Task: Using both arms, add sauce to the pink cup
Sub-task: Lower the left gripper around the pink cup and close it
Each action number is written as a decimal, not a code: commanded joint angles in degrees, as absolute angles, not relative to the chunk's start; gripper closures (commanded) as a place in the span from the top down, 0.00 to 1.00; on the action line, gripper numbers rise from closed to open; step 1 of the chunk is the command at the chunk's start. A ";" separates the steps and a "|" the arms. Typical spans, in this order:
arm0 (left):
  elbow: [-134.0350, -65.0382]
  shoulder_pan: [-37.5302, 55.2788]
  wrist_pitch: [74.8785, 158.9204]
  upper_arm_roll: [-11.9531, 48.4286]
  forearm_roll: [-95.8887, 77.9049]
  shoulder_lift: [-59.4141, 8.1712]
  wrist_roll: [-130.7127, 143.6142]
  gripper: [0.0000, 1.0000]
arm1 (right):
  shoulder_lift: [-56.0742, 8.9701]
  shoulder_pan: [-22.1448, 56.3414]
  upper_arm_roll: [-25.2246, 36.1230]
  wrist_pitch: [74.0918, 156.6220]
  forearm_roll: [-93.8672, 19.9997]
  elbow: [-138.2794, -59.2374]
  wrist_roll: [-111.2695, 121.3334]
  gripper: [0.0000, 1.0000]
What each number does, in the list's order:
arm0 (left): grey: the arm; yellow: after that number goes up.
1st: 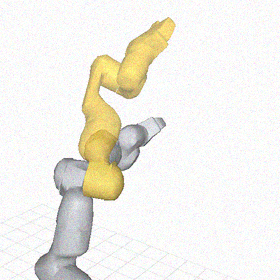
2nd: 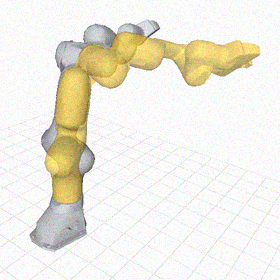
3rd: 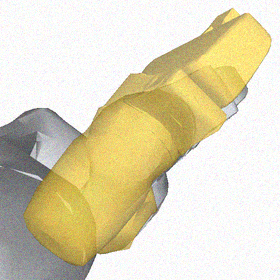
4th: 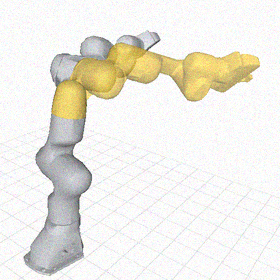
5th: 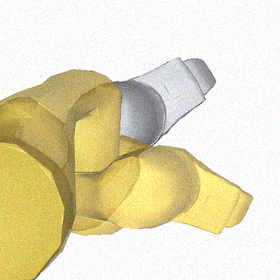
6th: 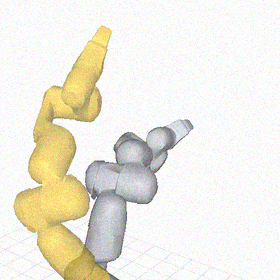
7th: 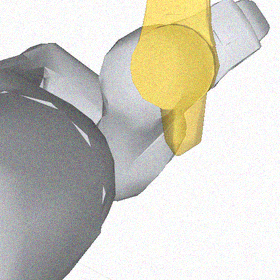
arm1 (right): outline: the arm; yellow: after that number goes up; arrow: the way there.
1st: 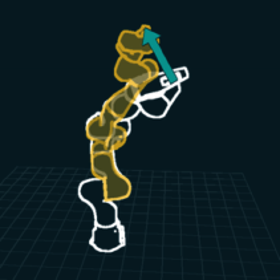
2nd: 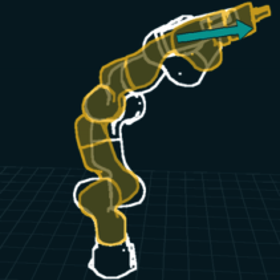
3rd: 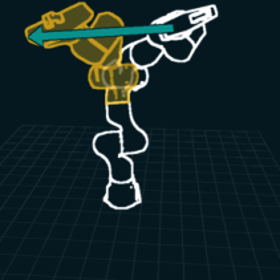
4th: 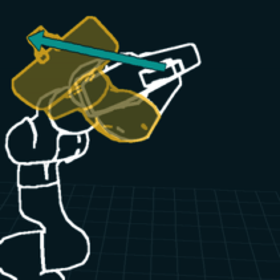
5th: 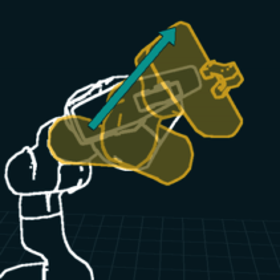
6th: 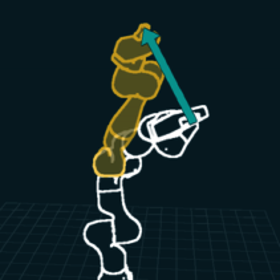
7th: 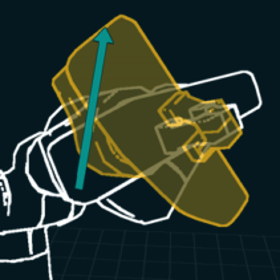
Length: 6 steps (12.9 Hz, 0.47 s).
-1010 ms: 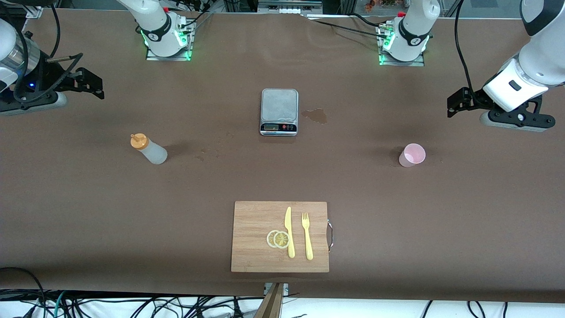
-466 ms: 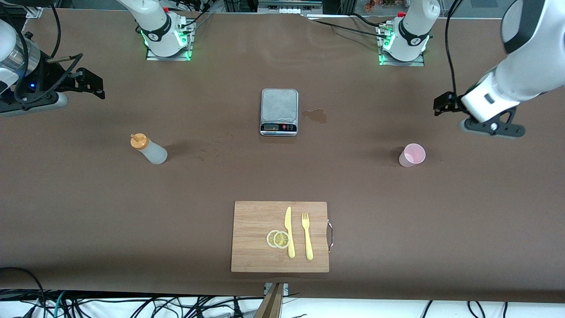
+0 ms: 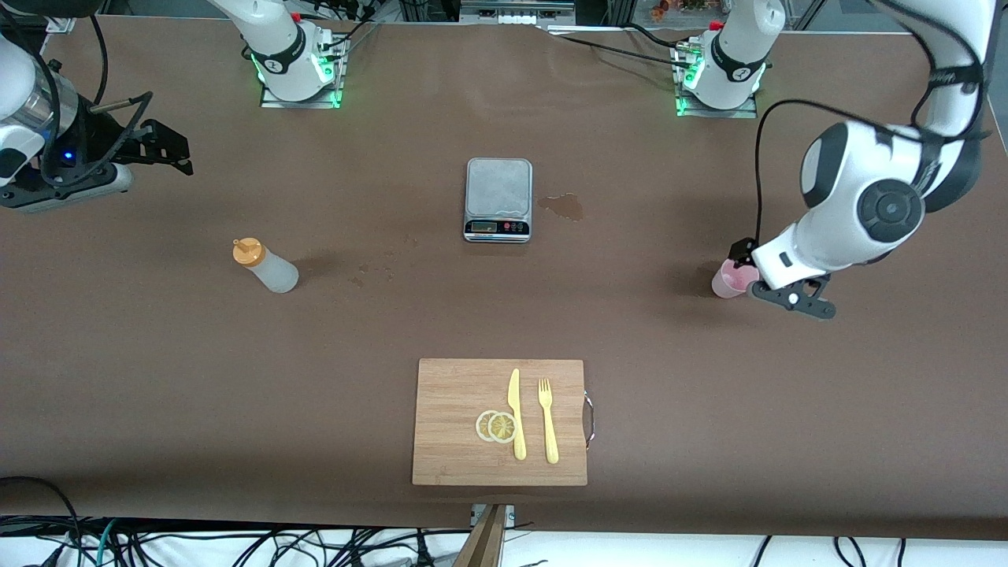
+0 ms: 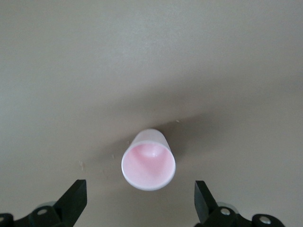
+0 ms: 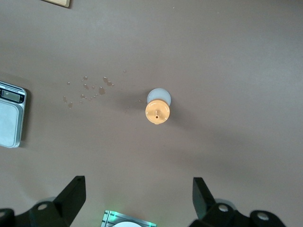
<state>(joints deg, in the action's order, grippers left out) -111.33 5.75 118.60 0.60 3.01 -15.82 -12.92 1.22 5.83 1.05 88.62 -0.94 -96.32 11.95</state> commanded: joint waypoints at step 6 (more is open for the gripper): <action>-120.99 -1.67 136.37 0.97 5.27 -20.13 -27.51 1.00 | -0.26 5.36 1.32 89.30 -3.08 -96.59 17.48 1.00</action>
